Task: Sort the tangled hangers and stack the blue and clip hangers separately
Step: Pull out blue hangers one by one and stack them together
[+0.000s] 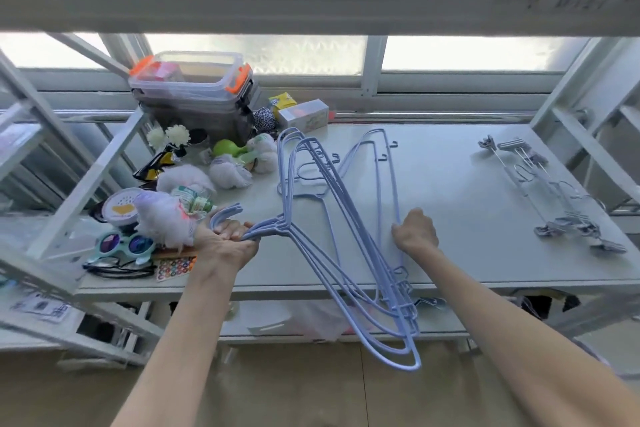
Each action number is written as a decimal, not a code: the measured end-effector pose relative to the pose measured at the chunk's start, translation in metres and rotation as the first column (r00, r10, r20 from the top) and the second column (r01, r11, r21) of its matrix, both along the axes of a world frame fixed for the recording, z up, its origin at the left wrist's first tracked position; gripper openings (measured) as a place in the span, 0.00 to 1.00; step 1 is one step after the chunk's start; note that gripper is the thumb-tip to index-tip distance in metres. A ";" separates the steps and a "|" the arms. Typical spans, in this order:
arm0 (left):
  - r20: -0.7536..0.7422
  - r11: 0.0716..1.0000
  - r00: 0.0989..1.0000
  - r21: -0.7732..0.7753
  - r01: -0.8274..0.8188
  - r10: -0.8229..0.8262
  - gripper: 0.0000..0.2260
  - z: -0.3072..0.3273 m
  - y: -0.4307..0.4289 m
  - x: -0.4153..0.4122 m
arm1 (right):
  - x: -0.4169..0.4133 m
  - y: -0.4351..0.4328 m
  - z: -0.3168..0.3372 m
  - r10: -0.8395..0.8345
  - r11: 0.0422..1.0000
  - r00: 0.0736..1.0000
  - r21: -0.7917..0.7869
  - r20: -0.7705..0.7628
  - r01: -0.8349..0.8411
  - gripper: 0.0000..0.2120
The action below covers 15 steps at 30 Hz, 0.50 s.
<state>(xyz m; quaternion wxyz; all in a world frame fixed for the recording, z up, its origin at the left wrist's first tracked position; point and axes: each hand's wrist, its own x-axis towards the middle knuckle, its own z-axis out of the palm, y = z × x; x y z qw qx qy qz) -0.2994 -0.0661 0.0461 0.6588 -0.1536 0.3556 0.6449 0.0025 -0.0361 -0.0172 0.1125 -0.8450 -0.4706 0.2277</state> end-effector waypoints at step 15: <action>0.013 0.995 0.995 -0.012 0.100 -0.100 0.26 -0.018 0.014 -0.046 | -0.006 -0.002 -0.006 -0.106 0.947 0.993 0.311 0.051 0.086 0.02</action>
